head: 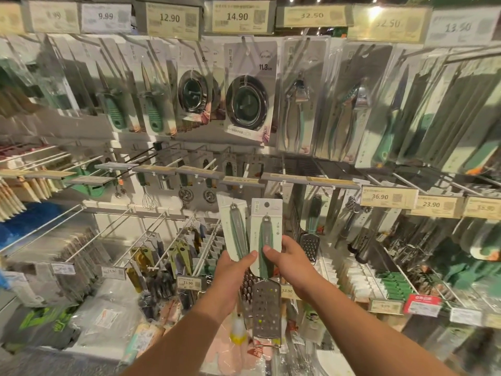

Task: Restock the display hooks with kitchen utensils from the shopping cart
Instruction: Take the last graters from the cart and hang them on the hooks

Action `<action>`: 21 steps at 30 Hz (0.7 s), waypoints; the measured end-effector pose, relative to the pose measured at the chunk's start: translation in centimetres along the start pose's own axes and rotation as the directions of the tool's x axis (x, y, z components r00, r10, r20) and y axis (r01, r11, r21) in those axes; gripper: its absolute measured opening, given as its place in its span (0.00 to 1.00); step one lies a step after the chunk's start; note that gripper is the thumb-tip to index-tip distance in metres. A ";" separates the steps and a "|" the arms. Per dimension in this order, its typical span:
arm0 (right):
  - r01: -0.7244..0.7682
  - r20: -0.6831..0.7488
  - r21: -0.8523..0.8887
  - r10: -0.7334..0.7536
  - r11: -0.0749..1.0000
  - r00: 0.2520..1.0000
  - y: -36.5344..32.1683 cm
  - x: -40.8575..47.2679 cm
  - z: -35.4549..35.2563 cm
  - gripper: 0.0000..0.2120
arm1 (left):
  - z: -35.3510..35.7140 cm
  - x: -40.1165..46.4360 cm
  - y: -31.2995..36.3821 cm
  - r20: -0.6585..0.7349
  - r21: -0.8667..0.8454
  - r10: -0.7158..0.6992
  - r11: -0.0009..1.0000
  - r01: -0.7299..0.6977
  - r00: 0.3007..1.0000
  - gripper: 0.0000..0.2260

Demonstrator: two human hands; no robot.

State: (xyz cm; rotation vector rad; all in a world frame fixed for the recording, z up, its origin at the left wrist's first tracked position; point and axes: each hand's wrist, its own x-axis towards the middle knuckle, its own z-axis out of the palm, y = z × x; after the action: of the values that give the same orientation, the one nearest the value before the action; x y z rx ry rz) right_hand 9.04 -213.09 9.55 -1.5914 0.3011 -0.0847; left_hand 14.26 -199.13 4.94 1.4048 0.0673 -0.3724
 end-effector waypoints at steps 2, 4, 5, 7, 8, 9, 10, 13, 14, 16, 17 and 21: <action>0.006 0.011 0.009 -0.007 1.000 1.000 0.1 -0.1 -0.3 0.08 | 0.0 0.2 0.2 0.022 0.013 -0.004 1.000 0.004 1.000 0.19; 0.022 0.008 0.021 -0.022 1.000 1.000 0.2 -0.2 -0.5 0.09 | 0.1 0.1 0.4 0.031 0.013 -0.007 1.000 0.006 1.000 0.18; 0.028 -0.004 0.028 -0.028 0.999 1.000 0.4 -0.2 -0.6 0.09 | 0.2 0.1 0.4 0.034 0.020 -0.004 1.000 0.003 0.999 0.17; 0.050 -0.027 0.030 -0.049 0.998 0.998 0.6 -0.1 -0.8 0.10 | 0.4 -0.1 0.4 0.039 0.026 -0.003 1.000 0.002 0.999 0.15; 0.063 -0.040 0.029 -0.062 0.998 0.997 0.6 -0.1 -0.9 0.10 | 0.5 -0.3 0.3 0.036 0.034 -0.001 0.999 0.000 0.999 0.15; 0.076 -0.051 0.030 -0.075 0.997 0.996 0.5 -0.1 -0.9 0.10 | 0.6 -0.6 0.3 0.030 0.044 -0.006 0.999 0.005 1.000 0.18; 0.089 -0.067 0.027 -0.087 0.996 0.994 0.4 -0.2 -0.9 0.11 | 0.7 -0.5 0.1 0.033 0.051 -0.005 0.999 0.003 0.999 0.25; 0.116 -0.115 0.024 -0.113 0.993 0.987 0.0 -0.1 -1.1 0.11 | 0.5 -0.3 -0.5 0.051 0.067 0.006 0.998 -0.009 0.999 0.35; 0.124 -0.134 0.022 -0.120 0.992 0.984 -0.1 0.0 -1.1 0.11 | 0.5 -0.1 -0.5 0.071 0.064 0.006 0.998 -0.010 0.997 0.30; 0.126 -0.179 0.000 -0.124 0.992 0.976 -0.3 0.4 -1.4 0.09 | 0.2 0.0 -0.6 0.085 0.036 -0.002 0.999 -0.001 0.996 0.17; 0.121 -0.197 -0.019 -0.122 0.992 0.973 -0.3 0.7 -1.5 0.07 | 0.2 -0.1 -0.4 0.086 0.035 -0.006 0.999 0.003 0.996 0.13; 0.062 -0.265 -0.104 -0.088 0.993 0.960 -0.8 1.8 -1.9 0.06 | -0.1 -0.2 0.4 0.084 -0.023 0.002 1.000 0.000 0.996 0.10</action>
State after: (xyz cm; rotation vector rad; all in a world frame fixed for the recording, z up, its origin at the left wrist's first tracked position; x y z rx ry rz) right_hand 10.41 -215.31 10.23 -1.6875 0.4613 -0.3524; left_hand 14.26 -198.94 5.36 1.3646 0.0019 -0.4280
